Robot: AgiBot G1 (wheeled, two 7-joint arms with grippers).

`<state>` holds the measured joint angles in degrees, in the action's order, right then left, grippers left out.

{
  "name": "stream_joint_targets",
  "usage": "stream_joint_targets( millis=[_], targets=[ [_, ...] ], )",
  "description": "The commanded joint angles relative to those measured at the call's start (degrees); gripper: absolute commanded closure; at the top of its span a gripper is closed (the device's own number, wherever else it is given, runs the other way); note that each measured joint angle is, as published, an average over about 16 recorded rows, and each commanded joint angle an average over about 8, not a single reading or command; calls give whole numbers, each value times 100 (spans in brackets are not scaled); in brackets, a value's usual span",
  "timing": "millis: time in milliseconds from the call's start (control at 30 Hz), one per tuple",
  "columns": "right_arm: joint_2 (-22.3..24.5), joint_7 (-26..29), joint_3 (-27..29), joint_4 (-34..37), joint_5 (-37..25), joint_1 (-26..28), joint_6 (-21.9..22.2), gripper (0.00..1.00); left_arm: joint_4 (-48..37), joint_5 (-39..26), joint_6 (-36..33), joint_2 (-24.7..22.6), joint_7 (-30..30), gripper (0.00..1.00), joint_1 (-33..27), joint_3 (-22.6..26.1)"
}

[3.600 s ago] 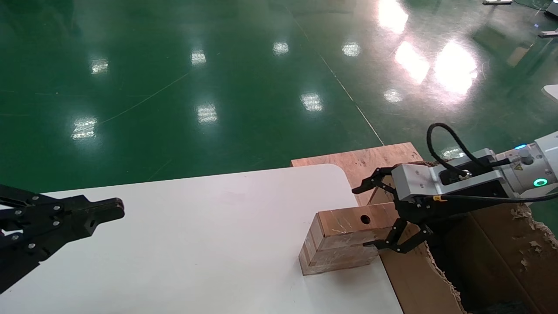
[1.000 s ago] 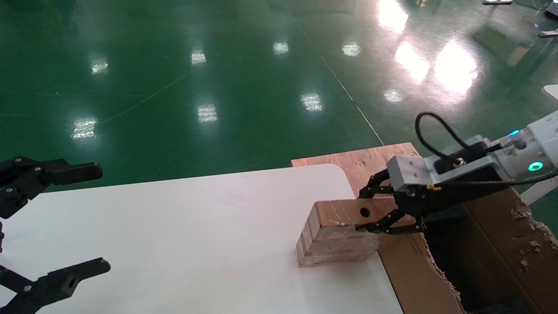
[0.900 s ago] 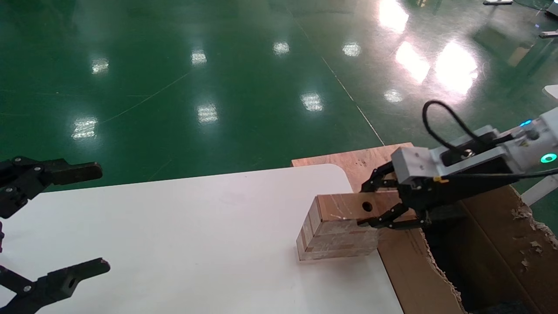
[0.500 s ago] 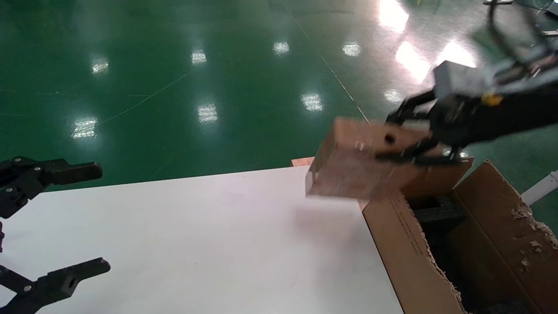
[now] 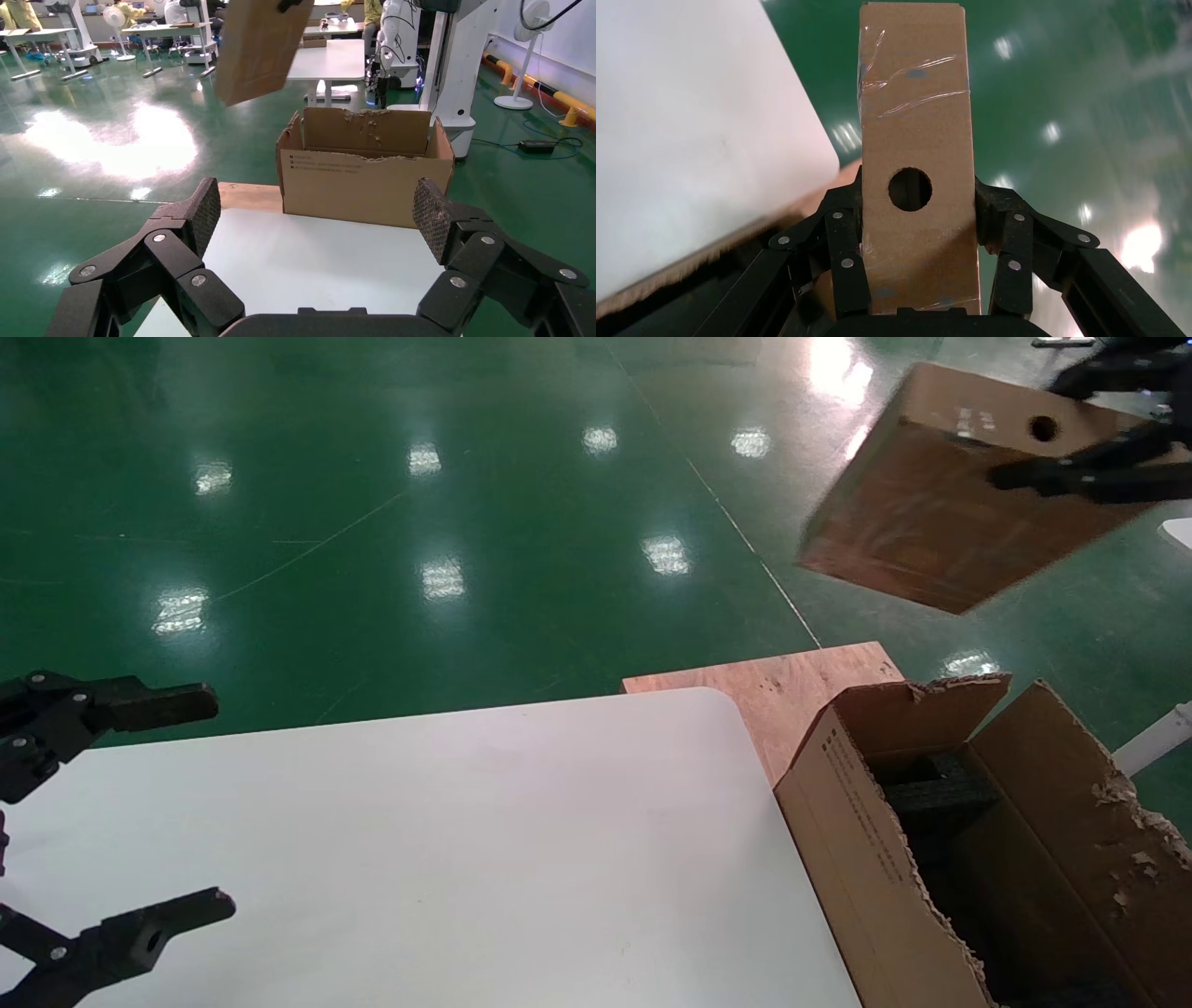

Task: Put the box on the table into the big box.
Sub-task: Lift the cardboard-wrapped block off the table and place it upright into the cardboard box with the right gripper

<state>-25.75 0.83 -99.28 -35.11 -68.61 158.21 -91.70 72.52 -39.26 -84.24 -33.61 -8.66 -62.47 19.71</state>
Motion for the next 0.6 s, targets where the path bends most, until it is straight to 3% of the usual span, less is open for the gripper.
stream_joint_targets(
  millis=[33, 300, 600],
  targets=[
    [119, 50, -201, 58, -101, 304, -12, 100, 0, 0, 0, 0, 0, 0, 0, 0],
    [1183, 591, -448, -54, -406, 698, -1, 100, 0, 1, 0, 0, 0, 0, 0, 1],
    [2725, 1474, 469, -1015, -920, 453, 5, 100, 0, 1, 1, 1, 1, 0, 0, 2]
  ],
)
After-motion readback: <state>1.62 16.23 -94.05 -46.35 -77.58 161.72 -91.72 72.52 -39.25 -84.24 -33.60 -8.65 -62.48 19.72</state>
